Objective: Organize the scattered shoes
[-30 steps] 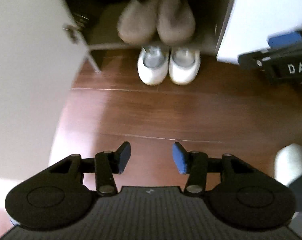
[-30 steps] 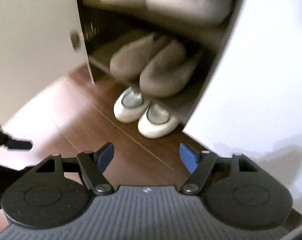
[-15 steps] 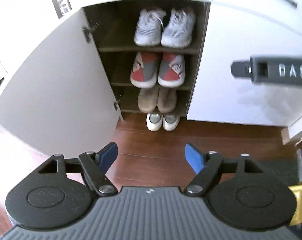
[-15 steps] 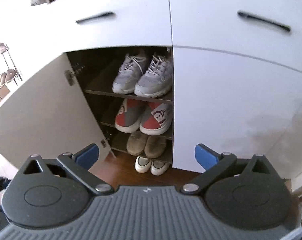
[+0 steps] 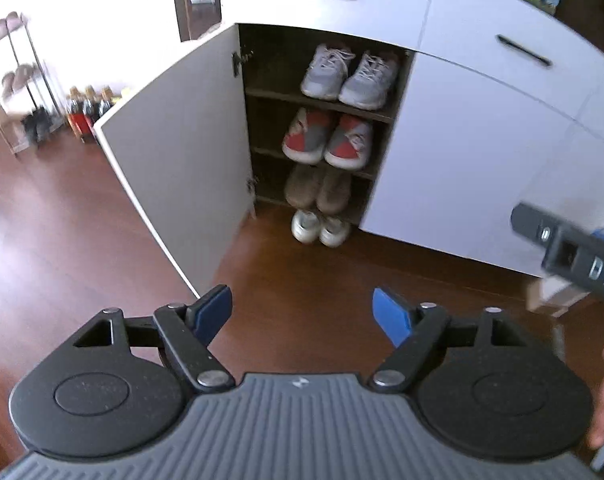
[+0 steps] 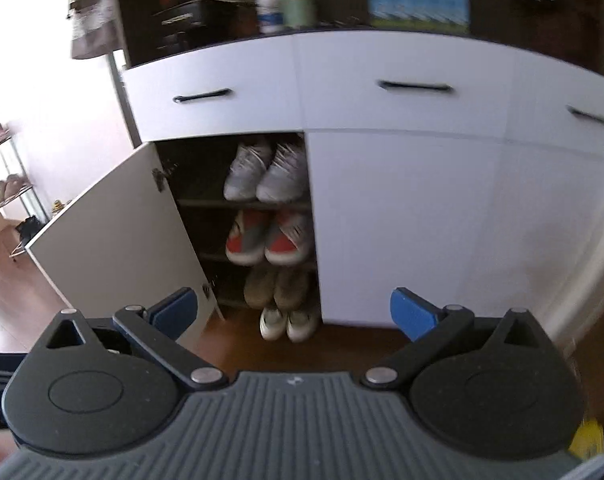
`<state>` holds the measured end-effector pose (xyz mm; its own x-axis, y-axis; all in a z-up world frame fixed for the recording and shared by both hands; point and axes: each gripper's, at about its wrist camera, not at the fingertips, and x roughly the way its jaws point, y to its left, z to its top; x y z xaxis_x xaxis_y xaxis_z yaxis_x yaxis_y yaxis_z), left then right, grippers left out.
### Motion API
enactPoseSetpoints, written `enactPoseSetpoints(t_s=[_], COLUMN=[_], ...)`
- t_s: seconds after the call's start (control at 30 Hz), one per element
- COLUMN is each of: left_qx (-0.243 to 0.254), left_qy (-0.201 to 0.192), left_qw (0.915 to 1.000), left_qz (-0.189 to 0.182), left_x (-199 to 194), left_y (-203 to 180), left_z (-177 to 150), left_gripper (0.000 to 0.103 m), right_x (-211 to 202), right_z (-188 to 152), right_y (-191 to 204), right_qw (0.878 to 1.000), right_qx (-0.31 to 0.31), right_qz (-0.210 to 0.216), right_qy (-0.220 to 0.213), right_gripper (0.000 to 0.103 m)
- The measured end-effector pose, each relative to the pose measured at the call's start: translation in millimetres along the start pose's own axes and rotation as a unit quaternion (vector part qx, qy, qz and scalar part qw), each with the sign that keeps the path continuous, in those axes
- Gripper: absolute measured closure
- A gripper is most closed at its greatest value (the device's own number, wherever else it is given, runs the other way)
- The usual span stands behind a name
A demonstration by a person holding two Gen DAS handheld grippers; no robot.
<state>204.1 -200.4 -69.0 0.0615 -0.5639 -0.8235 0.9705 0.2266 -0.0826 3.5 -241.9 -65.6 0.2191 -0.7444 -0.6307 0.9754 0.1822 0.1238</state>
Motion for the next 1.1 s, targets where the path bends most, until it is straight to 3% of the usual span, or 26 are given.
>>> enactPoseSetpoints(t_s=[0.07, 0.27, 0.67, 1.1], left_qx=[0.010, 0.065, 0.075, 0.111], left_qy=[-0.008, -0.031, -0.031, -0.055], left_qw=[0.9999, 0.9964, 0.9964, 0.9923], left_qz=[-0.001, 0.046, 0.023, 0.001], left_x=[-22.1, -59.3, -101.4, -119.0], left_y=[-3.8, -9.7, 44.2, 59.3], left_z=[-3.8, -9.8, -26.6, -21.9], left_gripper=[0.020, 0.019, 0.019, 0.019], right_x=[-15.3, -53.3, -80.1, -103.1], right_z=[0.0, 0.2, -19.4, -27.9], right_y=[-0.5, 6.1, 56.9, 88.2], right_qw=[1.000, 1.000, 1.000, 1.000], right_qx=[0.005, 0.003, 0.002, 0.001], right_qz=[0.007, -0.002, -0.006, -0.027], right_qy=[-0.002, -0.011, 0.020, 0.011], right_gripper=[0.001, 0.001, 0.001, 0.001])
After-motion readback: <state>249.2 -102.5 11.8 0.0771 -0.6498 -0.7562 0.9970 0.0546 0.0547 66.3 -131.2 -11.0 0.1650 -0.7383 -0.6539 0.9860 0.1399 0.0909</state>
